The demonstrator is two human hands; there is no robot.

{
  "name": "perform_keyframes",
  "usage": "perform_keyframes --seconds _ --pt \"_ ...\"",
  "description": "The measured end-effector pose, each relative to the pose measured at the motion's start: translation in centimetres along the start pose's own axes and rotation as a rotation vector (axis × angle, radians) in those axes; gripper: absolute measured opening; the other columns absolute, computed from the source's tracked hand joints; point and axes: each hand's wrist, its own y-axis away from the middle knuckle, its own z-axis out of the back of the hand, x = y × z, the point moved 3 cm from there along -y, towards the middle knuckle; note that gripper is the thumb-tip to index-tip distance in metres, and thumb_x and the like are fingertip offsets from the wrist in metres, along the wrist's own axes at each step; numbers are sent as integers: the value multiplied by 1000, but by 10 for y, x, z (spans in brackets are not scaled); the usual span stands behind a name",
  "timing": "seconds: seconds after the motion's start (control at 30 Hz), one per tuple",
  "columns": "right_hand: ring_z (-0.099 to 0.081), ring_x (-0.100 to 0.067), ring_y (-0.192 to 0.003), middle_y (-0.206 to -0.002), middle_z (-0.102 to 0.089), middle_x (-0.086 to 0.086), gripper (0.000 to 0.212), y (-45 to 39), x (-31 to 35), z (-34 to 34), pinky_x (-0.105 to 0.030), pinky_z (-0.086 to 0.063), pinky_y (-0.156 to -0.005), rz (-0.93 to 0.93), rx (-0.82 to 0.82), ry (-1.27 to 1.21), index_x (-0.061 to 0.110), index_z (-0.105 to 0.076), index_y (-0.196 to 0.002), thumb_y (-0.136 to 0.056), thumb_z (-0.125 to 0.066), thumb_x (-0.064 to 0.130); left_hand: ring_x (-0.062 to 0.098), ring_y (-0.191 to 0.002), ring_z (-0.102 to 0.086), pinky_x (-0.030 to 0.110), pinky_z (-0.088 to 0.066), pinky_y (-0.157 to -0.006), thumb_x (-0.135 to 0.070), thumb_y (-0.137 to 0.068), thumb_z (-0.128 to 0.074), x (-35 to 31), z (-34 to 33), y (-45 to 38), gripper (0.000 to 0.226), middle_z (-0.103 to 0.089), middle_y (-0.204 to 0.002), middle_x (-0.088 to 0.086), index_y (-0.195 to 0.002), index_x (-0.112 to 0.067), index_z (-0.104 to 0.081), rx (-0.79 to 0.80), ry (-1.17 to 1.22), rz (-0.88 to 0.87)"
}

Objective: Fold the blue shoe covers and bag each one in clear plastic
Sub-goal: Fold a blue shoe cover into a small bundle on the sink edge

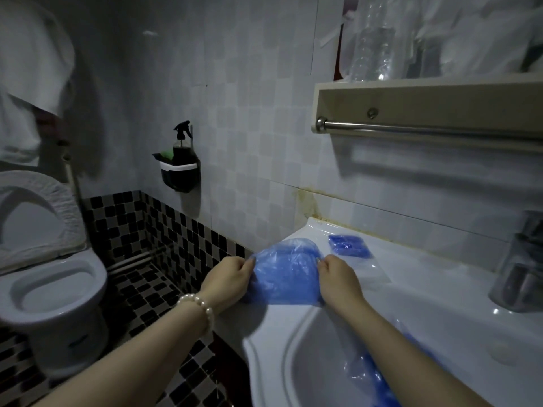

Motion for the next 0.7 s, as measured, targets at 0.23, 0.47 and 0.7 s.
perform_keyframes --seconds 0.23,0.47,0.7 --pt "-56 -27 -115 -126 -58 -9 31 -7 12 -1 -32 -44 -90 -145 79 356 10 -53 -124 -100 -35 17 27 -91 -60 33 -46 -77 -39 -100 -31 3 -8 -14 35 -64 -96 5 -92 -16 -57 -168 -435 15" --pt "-50 -22 -125 -137 -51 -3 39 -15 24 -10 -27 -42 -96 -154 191 608 14 -45 -136 -97 -46 13 25 -94 -60 30 -37 -70 -27 -100 -36 1 -7 -19 23 -63 -103 5 -99 -14 -55 -158 -746 -119" --pt "-52 -23 -121 -135 -52 -6 37 -13 24 -10 -28 -44 -95 -132 166 634 14 -46 -135 -99 -46 18 26 -84 -56 37 -45 -74 -44 -97 -39 -18 7 -28 44 -63 -84 6 -79 -10 -61 -254 -564 -360"
